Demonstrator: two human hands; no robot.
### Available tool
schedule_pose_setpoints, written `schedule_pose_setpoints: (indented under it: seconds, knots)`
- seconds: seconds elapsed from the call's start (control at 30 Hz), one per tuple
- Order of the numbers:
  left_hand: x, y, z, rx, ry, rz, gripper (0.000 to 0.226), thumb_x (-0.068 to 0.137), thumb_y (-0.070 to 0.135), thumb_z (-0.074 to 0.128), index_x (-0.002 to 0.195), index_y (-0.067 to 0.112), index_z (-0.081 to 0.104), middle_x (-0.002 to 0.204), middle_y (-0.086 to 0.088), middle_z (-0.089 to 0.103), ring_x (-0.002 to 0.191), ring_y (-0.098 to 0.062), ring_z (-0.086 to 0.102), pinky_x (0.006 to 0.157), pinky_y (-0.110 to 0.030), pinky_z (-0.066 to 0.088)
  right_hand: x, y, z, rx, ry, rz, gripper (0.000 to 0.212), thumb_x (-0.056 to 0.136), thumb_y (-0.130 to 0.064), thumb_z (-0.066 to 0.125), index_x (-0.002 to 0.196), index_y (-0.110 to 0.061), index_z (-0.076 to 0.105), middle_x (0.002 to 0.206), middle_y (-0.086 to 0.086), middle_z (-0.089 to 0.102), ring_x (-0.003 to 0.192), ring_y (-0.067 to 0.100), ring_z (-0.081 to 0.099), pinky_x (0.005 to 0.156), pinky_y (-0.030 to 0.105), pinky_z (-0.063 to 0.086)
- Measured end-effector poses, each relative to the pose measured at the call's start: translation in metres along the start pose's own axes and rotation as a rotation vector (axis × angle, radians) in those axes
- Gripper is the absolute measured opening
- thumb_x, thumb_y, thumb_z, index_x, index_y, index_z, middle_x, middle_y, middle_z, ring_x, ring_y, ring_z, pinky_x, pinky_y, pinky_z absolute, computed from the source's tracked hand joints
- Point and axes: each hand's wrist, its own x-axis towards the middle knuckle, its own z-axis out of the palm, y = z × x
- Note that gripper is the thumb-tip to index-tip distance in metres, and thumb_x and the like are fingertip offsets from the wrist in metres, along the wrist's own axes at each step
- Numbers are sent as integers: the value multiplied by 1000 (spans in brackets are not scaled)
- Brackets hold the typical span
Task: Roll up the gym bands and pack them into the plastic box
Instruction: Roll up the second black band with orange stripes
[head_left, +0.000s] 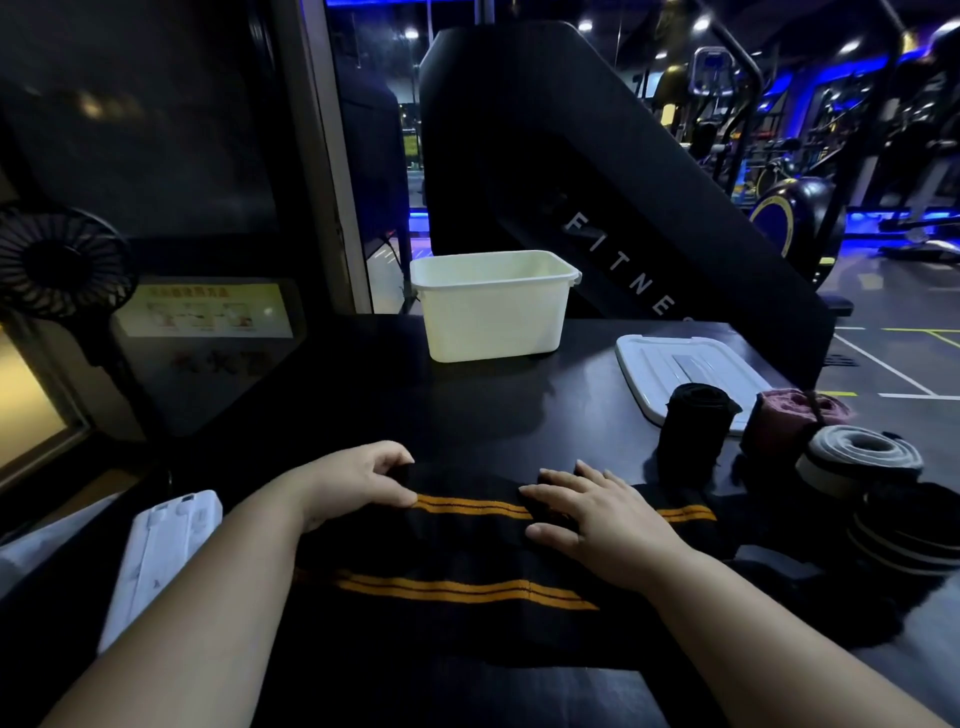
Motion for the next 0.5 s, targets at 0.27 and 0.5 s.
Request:
schedule_pose_setpoints:
  seconds: [0.27,0.5]
  knots:
    - [8,-8,11,-112,271,89,32,65,21,88,88,19,65,100,-5,69,93,-19,67,85,-34,55,-1,-1,0,-3,12,-12,90,62,-86,6,144,-54,27,158,-20,19,150,17,4,120,37,6]
    - [-4,-9,1,-307,60,30,58,59,10,79,114,13,61,129,-9,54,114,-22,58,90,-32,52,0,0,0,-25,-1,-9,65,84,-76,26,144,-54,26,159,-20,18,150,16,4,120,37,7]
